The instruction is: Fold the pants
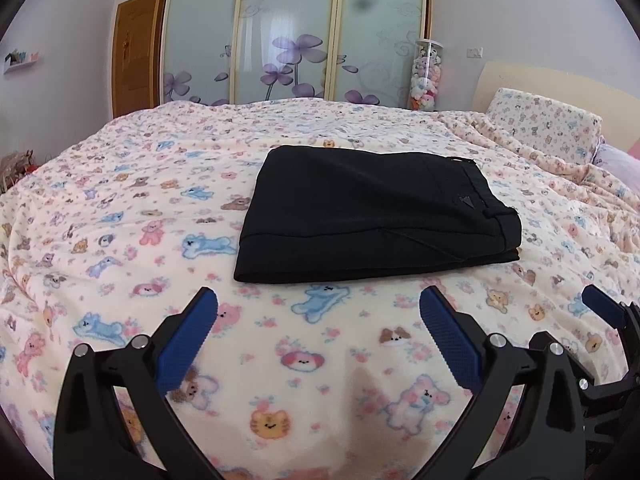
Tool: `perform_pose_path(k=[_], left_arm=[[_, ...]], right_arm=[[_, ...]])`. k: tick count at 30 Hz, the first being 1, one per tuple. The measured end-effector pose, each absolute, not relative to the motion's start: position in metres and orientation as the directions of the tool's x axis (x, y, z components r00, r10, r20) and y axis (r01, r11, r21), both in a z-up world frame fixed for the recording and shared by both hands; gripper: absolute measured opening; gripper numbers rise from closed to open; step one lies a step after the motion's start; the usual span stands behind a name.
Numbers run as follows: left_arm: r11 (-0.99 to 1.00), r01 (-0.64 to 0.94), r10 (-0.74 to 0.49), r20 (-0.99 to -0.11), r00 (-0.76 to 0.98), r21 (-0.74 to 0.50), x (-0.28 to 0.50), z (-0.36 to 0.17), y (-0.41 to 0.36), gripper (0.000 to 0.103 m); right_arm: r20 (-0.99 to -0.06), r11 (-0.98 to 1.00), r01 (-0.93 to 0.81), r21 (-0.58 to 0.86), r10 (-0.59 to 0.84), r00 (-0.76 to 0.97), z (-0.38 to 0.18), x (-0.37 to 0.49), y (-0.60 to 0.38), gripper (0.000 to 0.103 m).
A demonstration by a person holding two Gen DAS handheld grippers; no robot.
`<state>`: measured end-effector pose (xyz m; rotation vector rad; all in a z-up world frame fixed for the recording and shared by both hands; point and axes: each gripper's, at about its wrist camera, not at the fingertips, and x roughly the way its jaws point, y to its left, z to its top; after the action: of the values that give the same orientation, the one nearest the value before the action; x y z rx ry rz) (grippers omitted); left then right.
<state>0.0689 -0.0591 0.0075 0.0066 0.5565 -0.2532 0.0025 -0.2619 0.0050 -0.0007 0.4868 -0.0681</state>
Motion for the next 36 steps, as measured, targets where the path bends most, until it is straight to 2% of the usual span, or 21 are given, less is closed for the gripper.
perform_pose_path(k=[36], left_arm=[[0.970, 0.240, -0.224, -0.535, 0.814, -0.041, 0.0721, 0.0060, -0.0581, 0.101]], right_arm=[[-0.486, 0.998, 0.068, -0.009, -0.064, 0.871, -0.0014, 0.0057, -0.2646, 0.102]])
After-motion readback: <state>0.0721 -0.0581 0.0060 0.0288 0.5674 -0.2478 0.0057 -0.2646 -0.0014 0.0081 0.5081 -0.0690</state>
